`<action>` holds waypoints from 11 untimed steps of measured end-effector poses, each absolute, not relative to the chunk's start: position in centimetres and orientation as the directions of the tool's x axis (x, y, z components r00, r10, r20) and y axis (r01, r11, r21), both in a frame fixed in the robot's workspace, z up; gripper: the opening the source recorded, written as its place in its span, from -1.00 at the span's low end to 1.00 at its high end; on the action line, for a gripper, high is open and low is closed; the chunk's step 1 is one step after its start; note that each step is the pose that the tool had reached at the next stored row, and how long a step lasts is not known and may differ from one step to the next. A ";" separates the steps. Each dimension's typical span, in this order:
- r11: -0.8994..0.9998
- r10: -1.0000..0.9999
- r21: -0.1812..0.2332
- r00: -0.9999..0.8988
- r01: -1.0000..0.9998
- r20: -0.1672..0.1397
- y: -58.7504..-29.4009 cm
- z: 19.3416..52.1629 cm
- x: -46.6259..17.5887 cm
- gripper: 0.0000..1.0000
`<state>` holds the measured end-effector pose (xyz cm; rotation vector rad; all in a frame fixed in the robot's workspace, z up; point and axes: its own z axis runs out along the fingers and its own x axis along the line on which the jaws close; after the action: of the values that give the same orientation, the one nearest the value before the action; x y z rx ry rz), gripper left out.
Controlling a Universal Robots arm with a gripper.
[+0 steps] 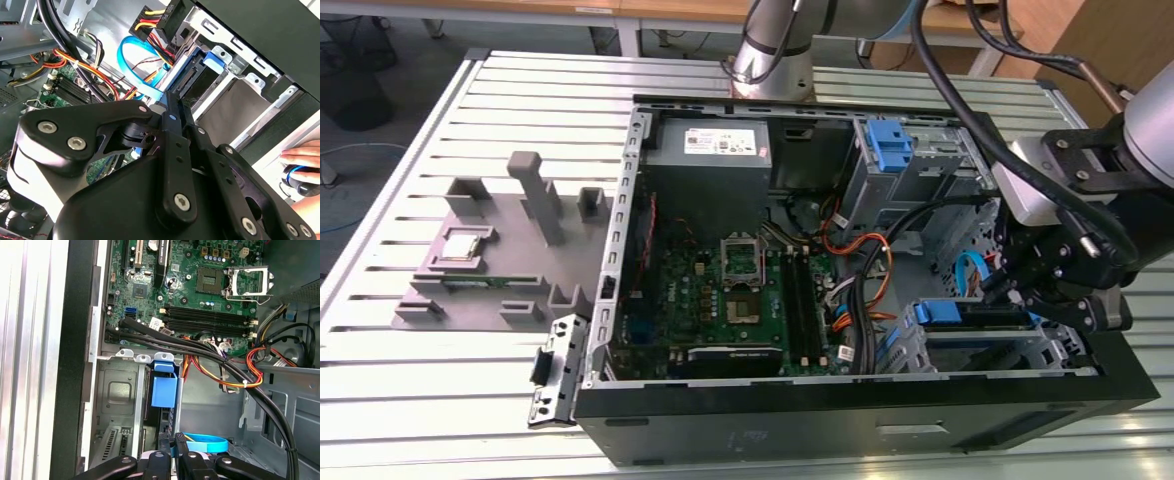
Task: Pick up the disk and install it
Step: 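Insert the first disk wire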
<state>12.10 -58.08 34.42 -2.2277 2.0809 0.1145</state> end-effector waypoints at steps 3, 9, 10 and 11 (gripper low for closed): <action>-0.067 -0.991 -0.015 0.068 -0.998 -0.117 -58.1 34.4 12.1 -0.68; -0.067 -0.991 -0.016 0.068 -0.998 -0.117 -58.1 34.3 12.0 -0.68; -0.067 -0.991 -0.016 0.069 -0.998 -0.117 -58.1 34.3 12.0 -0.68; -0.067 -0.991 -0.016 0.069 -0.998 -0.117 -58.1 34.3 12.0 -0.68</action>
<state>11.98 -58.08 34.26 -2.2274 2.0805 0.1140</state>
